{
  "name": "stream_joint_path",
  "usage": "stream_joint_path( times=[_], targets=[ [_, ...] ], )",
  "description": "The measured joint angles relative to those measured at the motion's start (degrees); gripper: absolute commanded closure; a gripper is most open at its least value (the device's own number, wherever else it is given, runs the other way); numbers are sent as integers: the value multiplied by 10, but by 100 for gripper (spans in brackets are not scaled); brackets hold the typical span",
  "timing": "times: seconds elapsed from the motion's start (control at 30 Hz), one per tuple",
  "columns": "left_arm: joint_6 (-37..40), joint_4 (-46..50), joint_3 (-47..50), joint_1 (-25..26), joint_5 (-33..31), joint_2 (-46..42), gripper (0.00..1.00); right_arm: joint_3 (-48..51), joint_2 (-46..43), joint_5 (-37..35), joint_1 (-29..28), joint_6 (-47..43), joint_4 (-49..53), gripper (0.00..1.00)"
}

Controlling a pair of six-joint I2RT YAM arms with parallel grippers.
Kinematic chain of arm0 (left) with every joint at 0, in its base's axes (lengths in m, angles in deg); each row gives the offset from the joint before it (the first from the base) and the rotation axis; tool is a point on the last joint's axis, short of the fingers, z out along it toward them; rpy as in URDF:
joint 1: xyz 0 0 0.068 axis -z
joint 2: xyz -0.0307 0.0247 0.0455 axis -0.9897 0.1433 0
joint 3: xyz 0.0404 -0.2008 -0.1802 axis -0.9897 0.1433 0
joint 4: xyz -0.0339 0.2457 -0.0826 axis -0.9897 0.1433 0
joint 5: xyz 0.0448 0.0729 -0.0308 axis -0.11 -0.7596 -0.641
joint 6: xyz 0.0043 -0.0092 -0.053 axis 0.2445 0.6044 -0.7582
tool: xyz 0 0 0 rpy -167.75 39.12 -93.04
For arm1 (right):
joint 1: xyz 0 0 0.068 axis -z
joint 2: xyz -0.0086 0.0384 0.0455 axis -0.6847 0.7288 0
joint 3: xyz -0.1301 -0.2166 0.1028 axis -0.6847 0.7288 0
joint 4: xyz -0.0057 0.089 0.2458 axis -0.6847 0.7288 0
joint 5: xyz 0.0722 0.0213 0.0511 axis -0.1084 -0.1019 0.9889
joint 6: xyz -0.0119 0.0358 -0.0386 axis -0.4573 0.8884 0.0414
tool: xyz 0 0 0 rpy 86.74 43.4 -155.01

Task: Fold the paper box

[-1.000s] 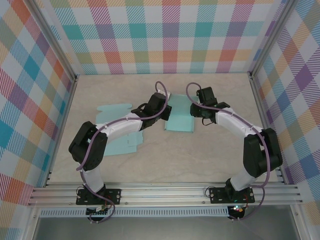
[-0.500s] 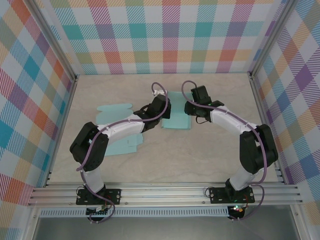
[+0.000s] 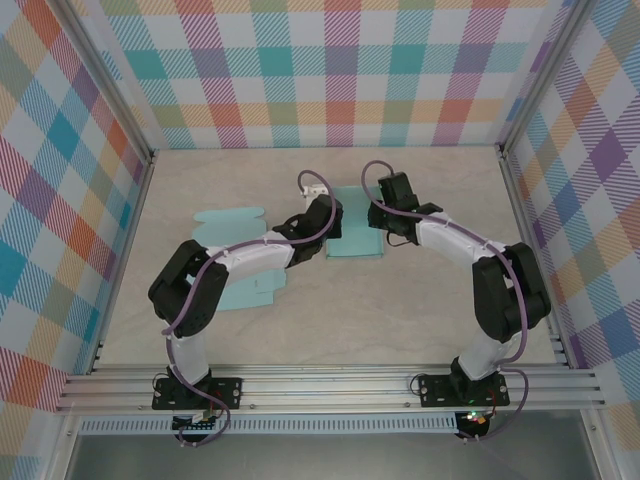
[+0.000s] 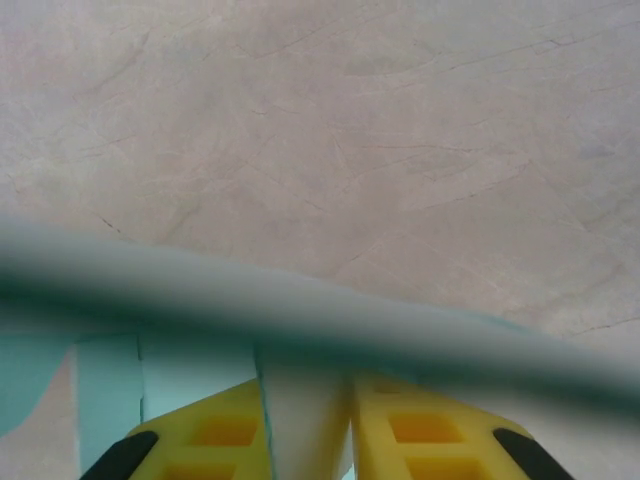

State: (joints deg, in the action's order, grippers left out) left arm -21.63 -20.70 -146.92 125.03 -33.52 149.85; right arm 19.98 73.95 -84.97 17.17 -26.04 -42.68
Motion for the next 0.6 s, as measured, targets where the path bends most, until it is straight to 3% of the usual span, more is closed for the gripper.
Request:
stream_joint_path(
  times=[0.53,0.6],
  targets=[
    [-50,-69,61,8,-13,6,98,104,-16,-35,-31,4,-101,84],
    [-51,-82,71,9,-14,2,92,119,-26,-35,-33,3,-113,84]
  ],
)
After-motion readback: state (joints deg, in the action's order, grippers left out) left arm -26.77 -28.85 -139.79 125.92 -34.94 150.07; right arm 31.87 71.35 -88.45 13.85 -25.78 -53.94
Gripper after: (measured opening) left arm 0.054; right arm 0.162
